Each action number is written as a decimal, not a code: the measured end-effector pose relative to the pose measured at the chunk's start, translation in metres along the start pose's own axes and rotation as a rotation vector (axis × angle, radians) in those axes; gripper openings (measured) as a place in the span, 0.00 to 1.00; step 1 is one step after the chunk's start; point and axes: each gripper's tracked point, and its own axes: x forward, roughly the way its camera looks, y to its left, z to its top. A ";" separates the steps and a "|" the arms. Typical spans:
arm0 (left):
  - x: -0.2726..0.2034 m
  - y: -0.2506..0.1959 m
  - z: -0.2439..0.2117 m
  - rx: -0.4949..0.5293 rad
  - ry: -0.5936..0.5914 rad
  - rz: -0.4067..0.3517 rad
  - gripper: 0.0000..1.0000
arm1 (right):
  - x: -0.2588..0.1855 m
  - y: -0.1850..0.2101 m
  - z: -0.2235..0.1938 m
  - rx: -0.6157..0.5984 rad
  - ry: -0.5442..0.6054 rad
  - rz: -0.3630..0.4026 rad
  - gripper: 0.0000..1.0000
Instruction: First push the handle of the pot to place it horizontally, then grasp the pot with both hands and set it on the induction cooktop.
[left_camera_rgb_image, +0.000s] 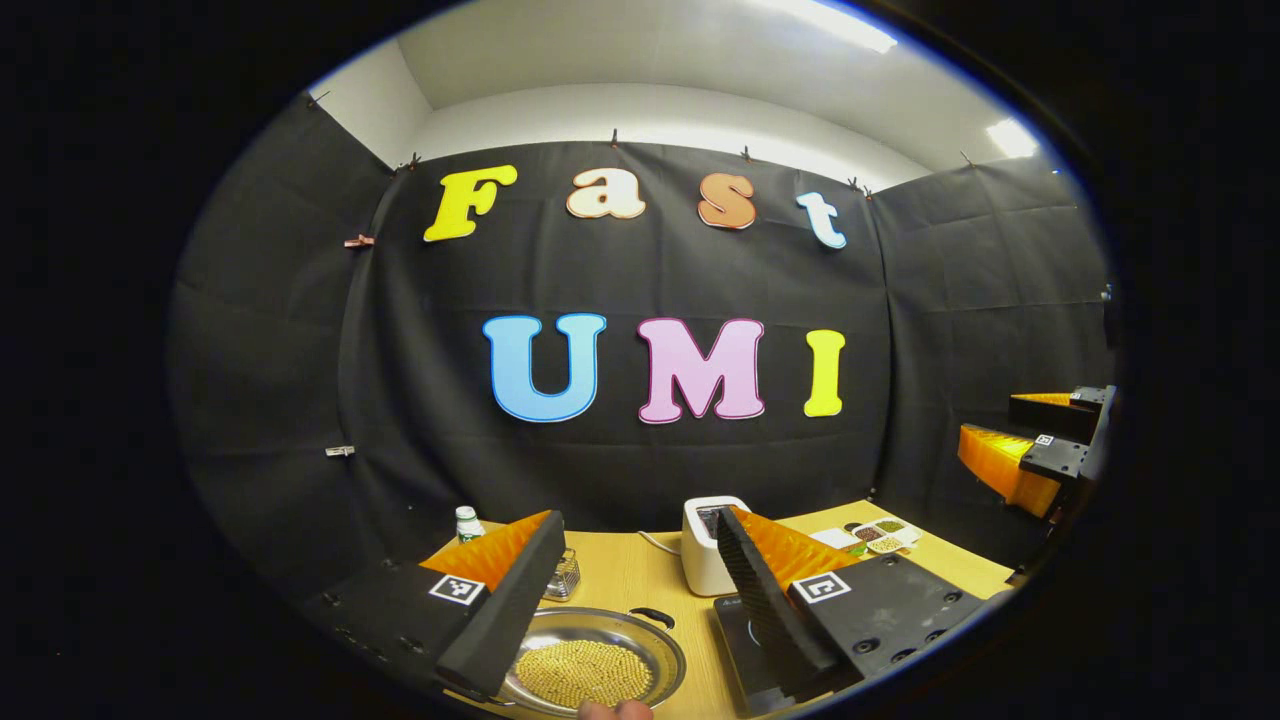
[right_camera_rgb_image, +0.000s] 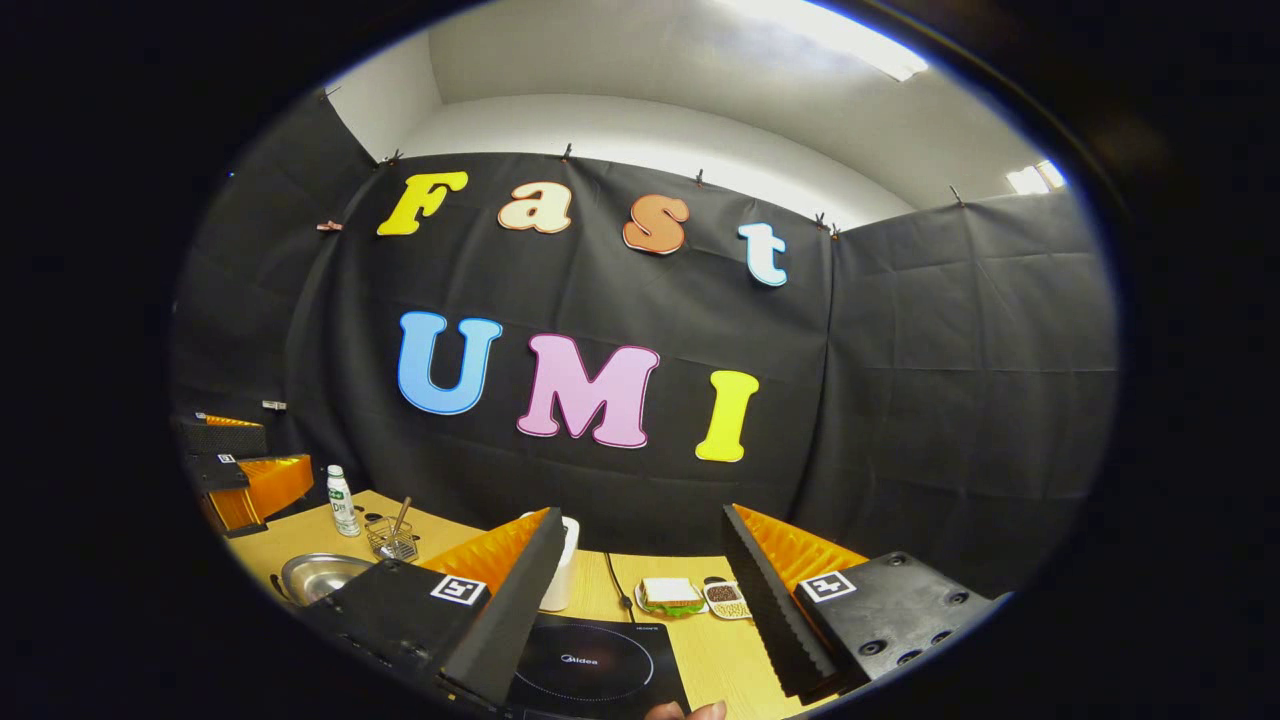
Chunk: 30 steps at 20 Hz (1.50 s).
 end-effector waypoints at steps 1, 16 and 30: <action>0.000 0.000 -0.001 -0.002 -0.001 0.000 0.96 | -0.001 0.000 -0.001 -0.002 0.000 0.001 0.98; -0.033 -0.052 -0.068 -0.015 0.207 -0.397 0.05 | 0.001 0.009 -0.005 -0.036 0.008 0.020 0.98; -0.113 0.018 -0.265 -0.046 0.872 -0.408 0.05 | 0.005 0.025 -0.037 -0.067 0.076 0.054 0.98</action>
